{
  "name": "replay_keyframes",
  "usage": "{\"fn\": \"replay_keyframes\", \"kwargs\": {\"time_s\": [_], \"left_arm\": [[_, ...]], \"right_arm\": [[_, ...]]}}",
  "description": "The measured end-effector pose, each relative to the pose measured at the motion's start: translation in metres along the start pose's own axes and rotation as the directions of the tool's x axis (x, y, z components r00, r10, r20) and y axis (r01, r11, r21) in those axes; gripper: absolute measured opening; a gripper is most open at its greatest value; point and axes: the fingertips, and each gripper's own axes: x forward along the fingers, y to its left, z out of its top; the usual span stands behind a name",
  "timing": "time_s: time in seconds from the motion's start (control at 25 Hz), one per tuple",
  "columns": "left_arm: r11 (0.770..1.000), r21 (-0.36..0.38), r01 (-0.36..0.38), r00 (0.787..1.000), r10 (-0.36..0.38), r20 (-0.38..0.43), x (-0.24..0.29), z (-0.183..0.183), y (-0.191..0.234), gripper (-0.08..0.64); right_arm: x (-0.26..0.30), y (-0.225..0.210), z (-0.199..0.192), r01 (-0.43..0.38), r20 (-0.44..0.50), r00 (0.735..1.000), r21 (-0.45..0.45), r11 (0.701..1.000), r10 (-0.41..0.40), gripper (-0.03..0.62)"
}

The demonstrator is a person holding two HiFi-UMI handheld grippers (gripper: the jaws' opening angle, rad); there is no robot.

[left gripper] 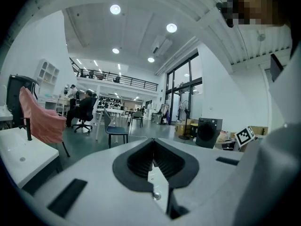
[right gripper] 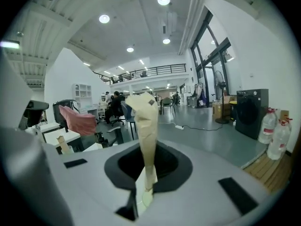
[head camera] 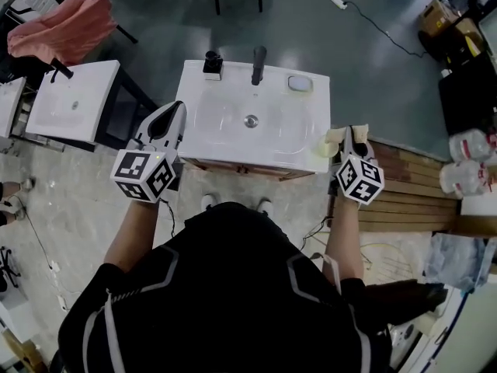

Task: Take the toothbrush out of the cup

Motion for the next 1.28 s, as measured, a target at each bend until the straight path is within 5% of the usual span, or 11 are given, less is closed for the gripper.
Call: {"fn": "replay_keyframes", "kwargs": {"time_s": [0.4,0.8,1.12,1.28], "left_arm": [[0.999,0.001,0.034,0.999,-0.034,0.016,0.009,0.006,0.008,0.005],[0.999,0.038,0.005,0.999,-0.007,0.049,0.016,0.014,0.025,0.005],[0.995,0.095,-0.035,0.999,0.035,-0.002,0.006,-0.01,0.061,0.008],[0.996,0.084,-0.027,0.999,0.03,-0.037,0.003,-0.038,0.071,0.15]], "right_arm": [[-0.026,0.032,0.072,-0.065,0.059,0.996,-0.086,0.994,0.07,0.02],[-0.036,0.033,0.099,-0.063,0.095,0.993,-0.092,0.994,0.071,0.021],[-0.04,0.066,0.11,-0.114,0.109,0.986,-0.109,0.987,0.126,0.021],[-0.043,0.072,0.109,-0.099,0.098,0.989,-0.103,0.99,0.109,0.021]]}}
